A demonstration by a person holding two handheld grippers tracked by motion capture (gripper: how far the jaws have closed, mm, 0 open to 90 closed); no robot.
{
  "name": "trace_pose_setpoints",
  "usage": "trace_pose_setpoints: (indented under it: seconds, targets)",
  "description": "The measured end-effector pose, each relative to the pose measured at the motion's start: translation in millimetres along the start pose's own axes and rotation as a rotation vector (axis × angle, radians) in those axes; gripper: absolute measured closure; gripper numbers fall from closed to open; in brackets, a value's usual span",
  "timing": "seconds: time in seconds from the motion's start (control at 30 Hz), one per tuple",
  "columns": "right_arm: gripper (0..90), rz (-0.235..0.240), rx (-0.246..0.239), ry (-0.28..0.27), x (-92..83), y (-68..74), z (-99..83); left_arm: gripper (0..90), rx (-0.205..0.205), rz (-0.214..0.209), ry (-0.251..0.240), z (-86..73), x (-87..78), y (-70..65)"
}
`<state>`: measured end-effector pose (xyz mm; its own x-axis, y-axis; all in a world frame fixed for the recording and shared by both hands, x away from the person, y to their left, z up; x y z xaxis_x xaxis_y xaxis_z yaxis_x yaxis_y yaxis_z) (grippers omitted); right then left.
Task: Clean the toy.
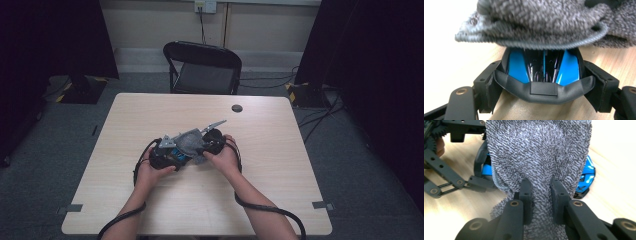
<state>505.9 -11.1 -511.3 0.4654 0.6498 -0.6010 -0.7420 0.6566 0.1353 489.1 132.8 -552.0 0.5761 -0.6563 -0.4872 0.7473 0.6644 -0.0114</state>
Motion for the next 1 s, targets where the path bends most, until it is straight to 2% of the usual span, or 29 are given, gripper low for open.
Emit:
trace_pose_setpoints:
  seconds: [1.0]
  targets:
    - [74.8, -0.066, 0.058, 0.005, 0.6, -28.0, 4.3, 24.3, -0.003, -0.001, 0.0, 0.0, 0.0, -0.4]
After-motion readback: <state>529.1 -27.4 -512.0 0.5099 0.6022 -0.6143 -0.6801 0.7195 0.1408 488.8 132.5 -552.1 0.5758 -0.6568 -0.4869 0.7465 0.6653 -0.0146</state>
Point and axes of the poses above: each handheld gripper's, and its own axes: x roughly forward along the jaws, z roughly out of its top, y roughly to its left, the point moved 7 cm from there along x, roughly forward along the jaws, and after that the axes turned 13 degrees about -y, right-handed, at the moved point
